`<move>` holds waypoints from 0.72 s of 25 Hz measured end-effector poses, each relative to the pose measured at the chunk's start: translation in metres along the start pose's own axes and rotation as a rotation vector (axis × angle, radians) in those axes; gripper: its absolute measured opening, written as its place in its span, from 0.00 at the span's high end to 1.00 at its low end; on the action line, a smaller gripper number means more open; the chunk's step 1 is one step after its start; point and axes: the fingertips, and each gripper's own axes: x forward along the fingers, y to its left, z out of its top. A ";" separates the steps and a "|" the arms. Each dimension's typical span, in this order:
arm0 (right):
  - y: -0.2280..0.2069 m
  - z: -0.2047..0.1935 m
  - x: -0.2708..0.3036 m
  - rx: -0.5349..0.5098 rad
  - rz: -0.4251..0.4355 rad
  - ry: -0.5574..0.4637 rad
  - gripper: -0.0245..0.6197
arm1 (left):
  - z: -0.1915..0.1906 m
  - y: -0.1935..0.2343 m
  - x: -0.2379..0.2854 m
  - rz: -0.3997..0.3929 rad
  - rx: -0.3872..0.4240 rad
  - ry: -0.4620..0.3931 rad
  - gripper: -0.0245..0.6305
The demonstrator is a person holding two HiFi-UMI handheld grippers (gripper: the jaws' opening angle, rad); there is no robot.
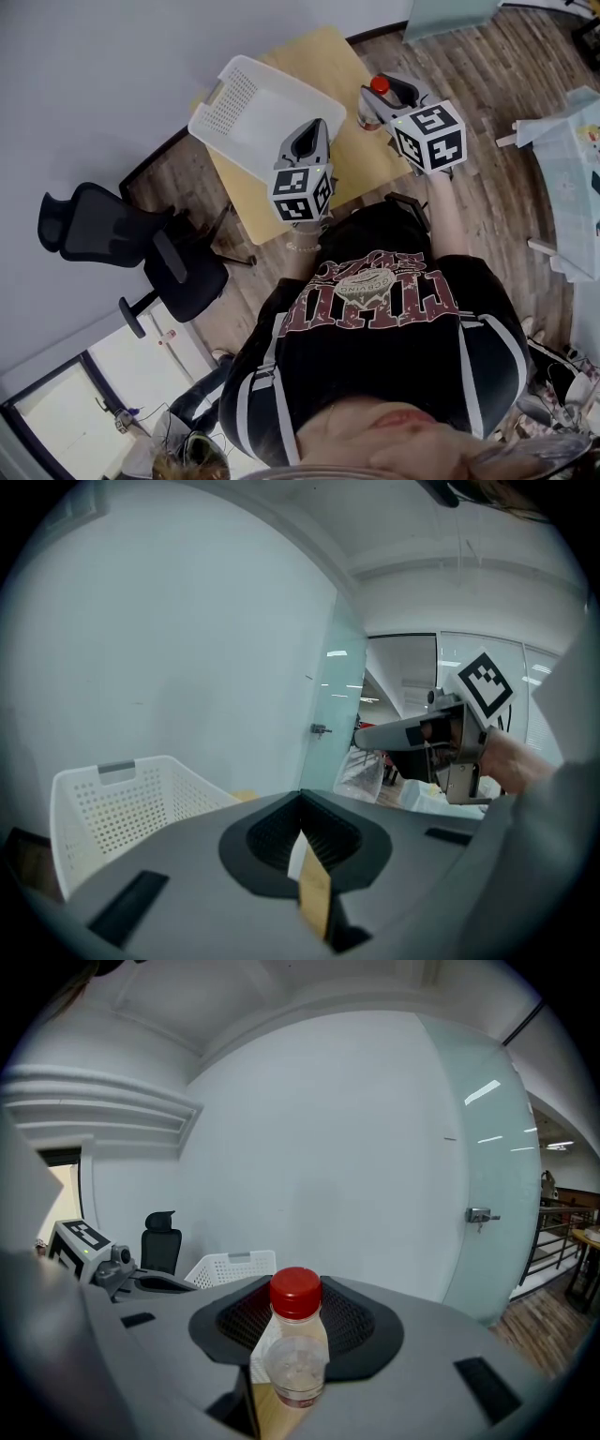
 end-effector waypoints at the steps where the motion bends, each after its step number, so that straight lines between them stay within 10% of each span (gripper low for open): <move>1: 0.000 -0.002 0.001 0.000 0.001 0.004 0.70 | 0.000 0.000 0.000 0.001 0.001 0.001 0.89; 18: -0.001 -0.035 0.025 0.014 0.024 0.060 0.70 | -0.006 0.006 -0.001 0.016 0.004 0.023 0.89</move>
